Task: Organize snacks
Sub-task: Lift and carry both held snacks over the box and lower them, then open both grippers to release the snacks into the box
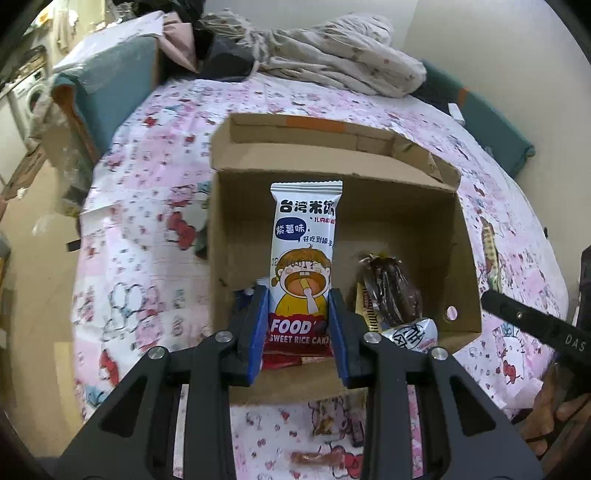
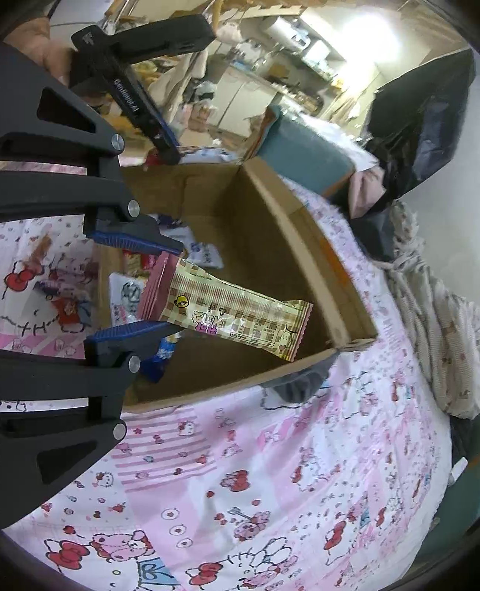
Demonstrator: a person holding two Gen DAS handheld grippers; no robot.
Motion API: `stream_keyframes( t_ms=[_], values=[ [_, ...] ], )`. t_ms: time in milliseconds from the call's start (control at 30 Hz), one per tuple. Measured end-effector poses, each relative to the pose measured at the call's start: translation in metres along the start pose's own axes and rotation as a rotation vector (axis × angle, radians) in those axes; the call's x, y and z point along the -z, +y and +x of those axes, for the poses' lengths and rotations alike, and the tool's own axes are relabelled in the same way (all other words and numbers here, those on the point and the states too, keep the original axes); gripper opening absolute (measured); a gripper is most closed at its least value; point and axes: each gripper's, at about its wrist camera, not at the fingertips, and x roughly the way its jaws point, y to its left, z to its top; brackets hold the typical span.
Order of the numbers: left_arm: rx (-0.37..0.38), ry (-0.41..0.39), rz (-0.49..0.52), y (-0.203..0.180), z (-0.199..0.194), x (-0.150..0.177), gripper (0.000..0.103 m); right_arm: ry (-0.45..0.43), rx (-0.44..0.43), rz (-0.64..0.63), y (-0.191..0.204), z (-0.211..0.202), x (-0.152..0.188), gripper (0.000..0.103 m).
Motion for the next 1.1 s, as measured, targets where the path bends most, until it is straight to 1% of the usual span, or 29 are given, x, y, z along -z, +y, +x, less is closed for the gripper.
stream_keyframes(
  t_ms=[133, 300, 367, 633, 733, 867, 1100],
  values=[
    [0.0, 0.036, -0.016, 0.003, 0.018, 0.002, 0.027, 0.057, 0.07, -0.008, -0.005, 0.015, 0.004, 0.036],
    [-0.01, 0.086, -0.03, 0.003, 0.031, 0.009, 0.027, 0.084, 0.166, -0.081, 0.001, 0.024, 0.01, 0.036],
    [-0.006, 0.089, -0.029, 0.002, 0.032, 0.008, 0.027, 0.093, 0.182, -0.095, 0.003, 0.027, 0.013, 0.036],
    [0.007, 0.083, -0.047, 0.005, 0.028, 0.006, 0.028, 0.113, 0.171, -0.082, 0.003, 0.033, 0.014, 0.037],
    [-0.014, 0.07, -0.054, 0.008, 0.027, 0.007, 0.028, 0.119, 0.175, -0.091, 0.005, 0.034, 0.015, 0.037],
    [-0.014, 0.078, -0.065, 0.008, 0.029, 0.007, 0.028, 0.125, 0.176, -0.1, 0.006, 0.036, 0.016, 0.039],
    [-0.02, 0.084, -0.058, 0.007, 0.03, 0.008, 0.028, 0.117, 0.164, -0.104, 0.008, 0.036, 0.015, 0.039]
  ],
)
